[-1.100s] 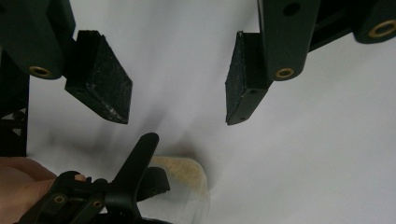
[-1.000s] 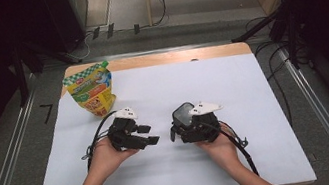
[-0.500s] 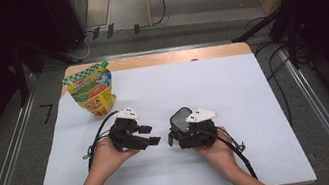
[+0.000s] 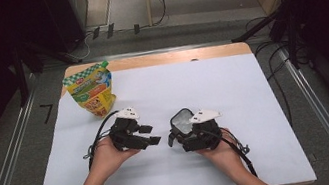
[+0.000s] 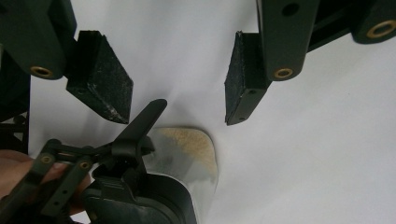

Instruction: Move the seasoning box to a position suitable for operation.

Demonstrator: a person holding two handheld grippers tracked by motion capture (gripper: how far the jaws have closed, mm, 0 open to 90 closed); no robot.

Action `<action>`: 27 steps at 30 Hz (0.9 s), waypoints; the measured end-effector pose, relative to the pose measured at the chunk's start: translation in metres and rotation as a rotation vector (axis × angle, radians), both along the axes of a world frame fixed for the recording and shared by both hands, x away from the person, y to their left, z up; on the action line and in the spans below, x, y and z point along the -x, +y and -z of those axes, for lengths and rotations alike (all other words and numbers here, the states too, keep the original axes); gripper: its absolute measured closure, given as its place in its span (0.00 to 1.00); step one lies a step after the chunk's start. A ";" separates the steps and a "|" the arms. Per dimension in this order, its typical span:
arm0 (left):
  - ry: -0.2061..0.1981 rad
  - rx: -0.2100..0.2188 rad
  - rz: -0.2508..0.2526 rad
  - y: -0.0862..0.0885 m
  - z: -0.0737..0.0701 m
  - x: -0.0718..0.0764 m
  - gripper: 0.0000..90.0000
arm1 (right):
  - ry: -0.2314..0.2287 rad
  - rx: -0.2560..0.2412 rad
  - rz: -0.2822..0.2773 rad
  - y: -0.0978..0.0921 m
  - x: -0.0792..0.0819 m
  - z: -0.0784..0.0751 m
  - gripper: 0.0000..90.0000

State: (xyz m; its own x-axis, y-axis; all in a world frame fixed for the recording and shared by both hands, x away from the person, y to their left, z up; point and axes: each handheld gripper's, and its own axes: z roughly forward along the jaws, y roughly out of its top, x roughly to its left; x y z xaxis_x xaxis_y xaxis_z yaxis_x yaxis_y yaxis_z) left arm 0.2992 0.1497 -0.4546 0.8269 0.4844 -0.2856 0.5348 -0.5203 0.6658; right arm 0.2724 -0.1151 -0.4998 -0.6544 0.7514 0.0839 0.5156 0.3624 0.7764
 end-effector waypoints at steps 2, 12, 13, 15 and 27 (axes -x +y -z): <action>-0.002 0.002 -0.001 0.000 0.000 0.000 0.49 | 0.004 -0.005 0.001 -0.003 0.002 -0.001 0.17; -0.008 0.000 0.018 -0.005 -0.003 -0.002 0.69 | 0.012 -0.020 -0.034 -0.031 0.027 -0.018 0.27; -0.006 0.001 0.016 -0.006 -0.003 -0.002 0.73 | 0.009 -0.021 -0.034 -0.033 0.029 -0.020 0.29; 0.005 0.012 0.016 -0.008 -0.002 -0.003 0.78 | 0.005 -0.023 -0.040 -0.036 0.031 -0.021 0.33; 0.067 0.023 0.050 -0.025 0.000 -0.009 1.00 | 0.033 -0.067 -0.087 -0.053 0.027 -0.031 0.90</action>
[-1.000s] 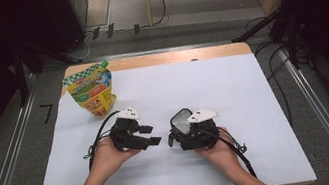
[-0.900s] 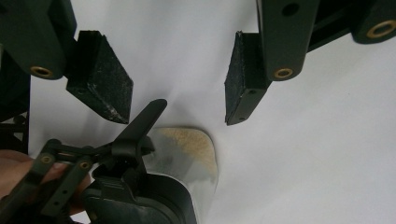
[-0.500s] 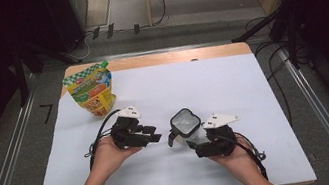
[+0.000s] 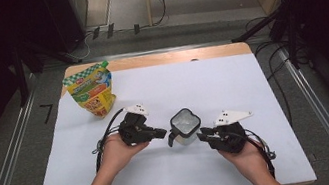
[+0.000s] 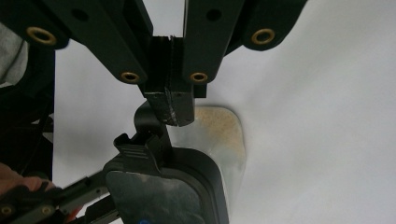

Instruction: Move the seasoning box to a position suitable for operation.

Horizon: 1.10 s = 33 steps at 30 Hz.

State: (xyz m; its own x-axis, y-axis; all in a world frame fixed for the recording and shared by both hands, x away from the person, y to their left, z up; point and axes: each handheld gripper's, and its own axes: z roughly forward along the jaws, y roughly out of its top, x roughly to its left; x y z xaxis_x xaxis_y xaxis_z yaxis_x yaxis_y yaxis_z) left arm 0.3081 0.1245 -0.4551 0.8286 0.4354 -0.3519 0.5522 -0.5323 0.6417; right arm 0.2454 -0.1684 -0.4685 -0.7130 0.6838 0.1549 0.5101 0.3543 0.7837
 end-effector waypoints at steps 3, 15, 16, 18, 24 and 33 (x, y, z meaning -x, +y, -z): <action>0.003 -0.001 0.005 -0.001 0.001 0.000 1.00 | -0.004 0.004 0.000 -0.002 -0.001 -0.002 1.00; -0.010 -0.019 0.008 -0.008 0.002 0.004 1.00 | 0.036 0.005 -0.027 0.008 -0.006 0.002 1.00; -0.010 -0.019 0.008 -0.008 0.002 0.004 1.00 | 0.036 0.005 -0.027 0.008 -0.006 0.002 1.00; -0.013 -0.022 0.010 -0.010 0.002 0.005 1.00 | 0.037 0.014 -0.027 0.010 -0.006 0.003 1.00; -0.021 -0.026 0.013 -0.013 0.002 0.007 1.00 | 0.039 0.008 -0.018 0.007 -0.008 0.003 1.00; -0.024 -0.028 -0.002 -0.028 0.003 0.013 1.00 | 0.056 -0.009 0.024 0.000 -0.016 0.004 1.00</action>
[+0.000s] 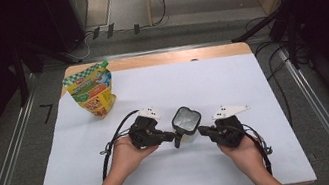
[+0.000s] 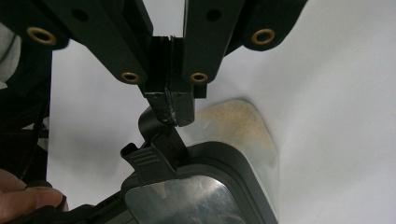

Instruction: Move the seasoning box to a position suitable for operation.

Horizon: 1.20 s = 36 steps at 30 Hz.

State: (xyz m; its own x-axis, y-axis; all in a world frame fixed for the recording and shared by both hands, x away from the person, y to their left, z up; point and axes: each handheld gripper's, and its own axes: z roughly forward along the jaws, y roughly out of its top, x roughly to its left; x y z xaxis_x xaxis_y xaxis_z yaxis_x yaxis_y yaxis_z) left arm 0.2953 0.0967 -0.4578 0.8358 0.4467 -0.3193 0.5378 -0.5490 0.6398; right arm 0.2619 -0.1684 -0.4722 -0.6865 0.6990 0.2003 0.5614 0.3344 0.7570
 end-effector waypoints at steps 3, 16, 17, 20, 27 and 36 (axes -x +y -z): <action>-0.010 -0.007 0.007 -0.003 0.000 0.001 1.00 | -0.005 0.002 0.011 -0.001 -0.002 0.000 1.00; -0.026 0.014 0.025 -0.023 0.001 0.009 1.00 | 0.011 -0.013 0.087 -0.006 -0.014 0.006 1.00; -0.022 0.020 0.025 -0.026 0.001 0.010 1.00 | 0.009 -0.014 0.088 -0.006 -0.015 0.006 1.00; -0.016 0.031 0.035 -0.028 0.003 0.010 1.00 | 0.010 -0.015 0.087 -0.007 -0.015 0.006 1.00; 0.019 0.034 0.072 -0.025 -0.001 0.010 1.00 | 0.018 -0.023 0.079 -0.011 -0.009 0.000 1.00; 0.018 0.017 0.070 -0.002 -0.013 0.007 0.94 | 0.037 -0.039 0.025 -0.012 0.016 -0.010 1.00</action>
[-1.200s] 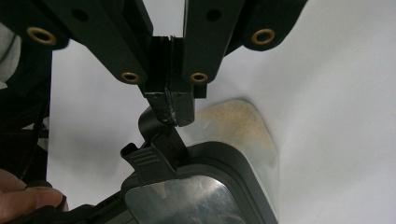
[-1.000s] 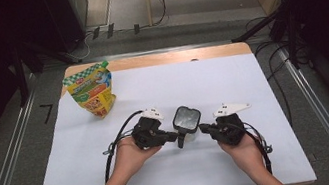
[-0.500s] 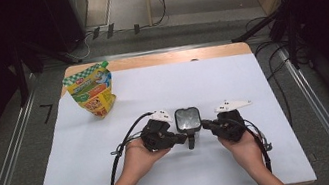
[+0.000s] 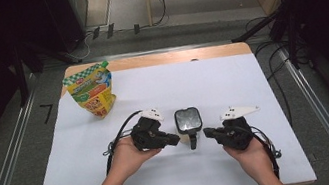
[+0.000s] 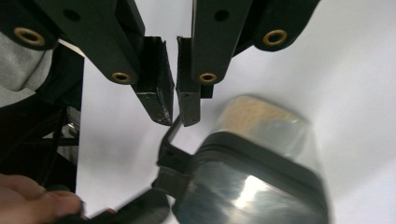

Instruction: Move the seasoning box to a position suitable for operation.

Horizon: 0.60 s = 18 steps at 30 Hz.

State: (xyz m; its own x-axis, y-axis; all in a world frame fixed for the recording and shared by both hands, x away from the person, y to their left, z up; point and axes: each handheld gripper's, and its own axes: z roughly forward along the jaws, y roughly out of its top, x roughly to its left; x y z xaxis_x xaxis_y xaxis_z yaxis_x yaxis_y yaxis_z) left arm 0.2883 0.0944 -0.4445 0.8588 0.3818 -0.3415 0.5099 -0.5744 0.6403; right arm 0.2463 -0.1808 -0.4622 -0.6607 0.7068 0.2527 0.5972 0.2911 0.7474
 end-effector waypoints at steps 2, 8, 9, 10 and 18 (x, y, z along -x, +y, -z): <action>0.002 0.002 -0.017 0.006 -0.001 -0.003 0.93 | 0.003 0.001 -0.012 0.002 0.003 0.000 1.00; 0.003 0.005 -0.047 0.022 -0.002 -0.012 0.83 | 0.025 0.009 -0.073 0.014 0.015 0.001 1.00; 0.003 0.006 -0.054 0.023 -0.002 -0.012 0.81 | 0.029 0.011 -0.082 0.017 0.016 0.001 1.00; 0.001 0.005 -0.055 0.025 -0.001 -0.014 0.77 | 0.031 0.015 -0.103 0.022 0.019 0.001 1.00; -0.017 0.004 -0.067 0.028 0.000 -0.016 0.65 | 0.028 0.024 -0.152 0.040 0.022 0.007 1.00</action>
